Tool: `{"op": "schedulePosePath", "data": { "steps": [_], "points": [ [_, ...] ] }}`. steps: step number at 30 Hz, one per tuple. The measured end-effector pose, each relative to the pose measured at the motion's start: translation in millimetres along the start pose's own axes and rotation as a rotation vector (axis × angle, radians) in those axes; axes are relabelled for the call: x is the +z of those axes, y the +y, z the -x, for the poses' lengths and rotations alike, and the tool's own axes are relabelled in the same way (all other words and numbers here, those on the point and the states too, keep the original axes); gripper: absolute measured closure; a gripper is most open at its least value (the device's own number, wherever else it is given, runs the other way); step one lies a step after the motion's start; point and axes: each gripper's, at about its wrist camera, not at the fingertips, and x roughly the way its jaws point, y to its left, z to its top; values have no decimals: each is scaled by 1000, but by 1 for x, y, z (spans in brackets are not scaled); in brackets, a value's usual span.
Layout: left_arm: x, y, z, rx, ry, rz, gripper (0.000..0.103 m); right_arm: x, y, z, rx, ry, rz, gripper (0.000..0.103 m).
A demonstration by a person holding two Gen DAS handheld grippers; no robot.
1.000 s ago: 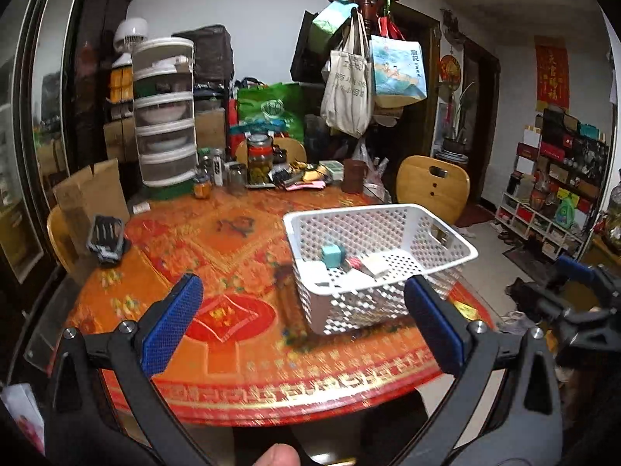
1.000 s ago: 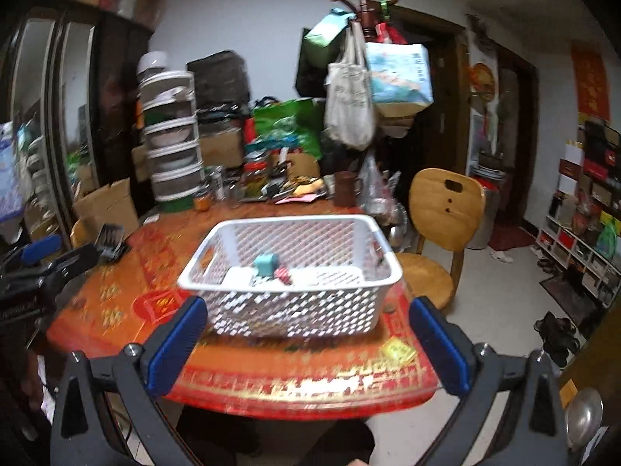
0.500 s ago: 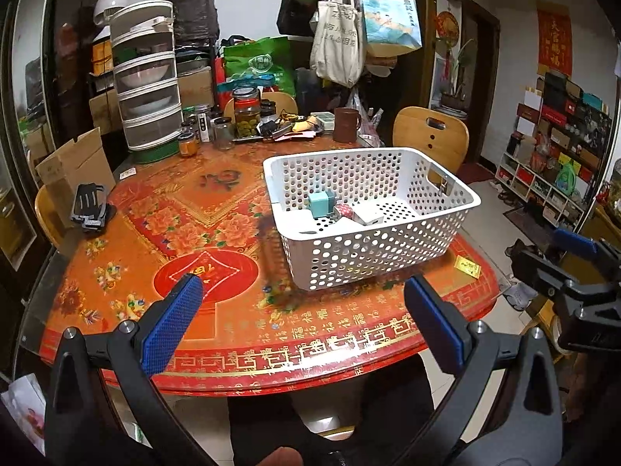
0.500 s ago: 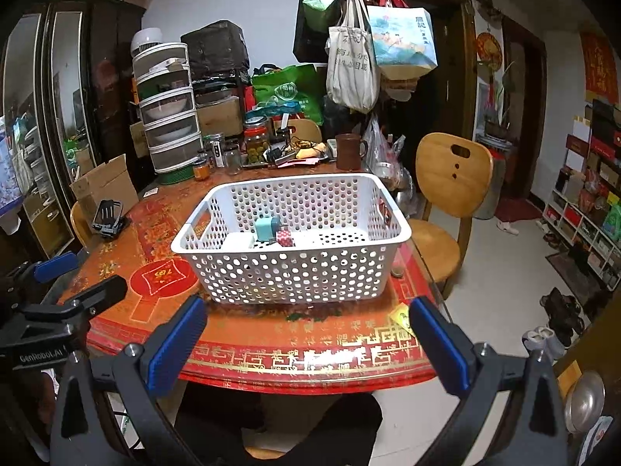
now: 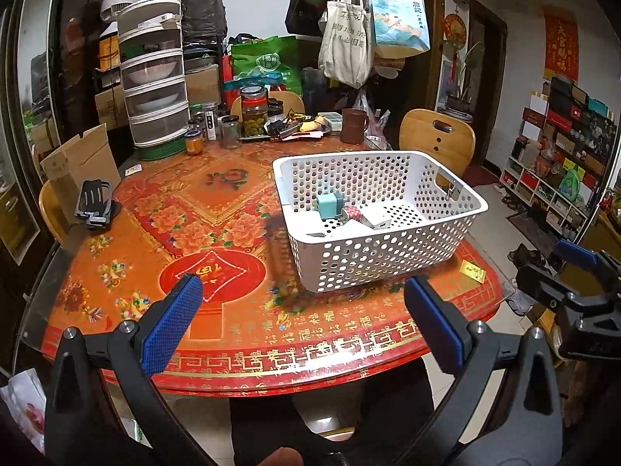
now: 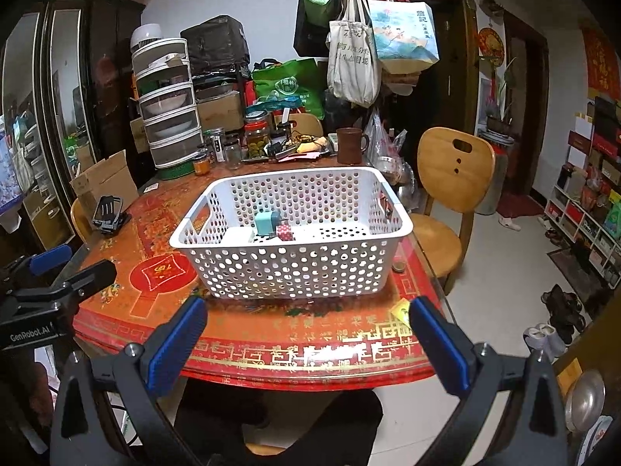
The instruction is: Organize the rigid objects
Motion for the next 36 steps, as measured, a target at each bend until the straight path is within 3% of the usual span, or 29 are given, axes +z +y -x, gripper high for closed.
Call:
{"op": "schedulePosePath", "data": {
  "steps": [36],
  "points": [
    [-2, -9, -6, 12, 13, -4, 1, -1, 1, -1, 4, 3, 3, 0]
  ]
}}
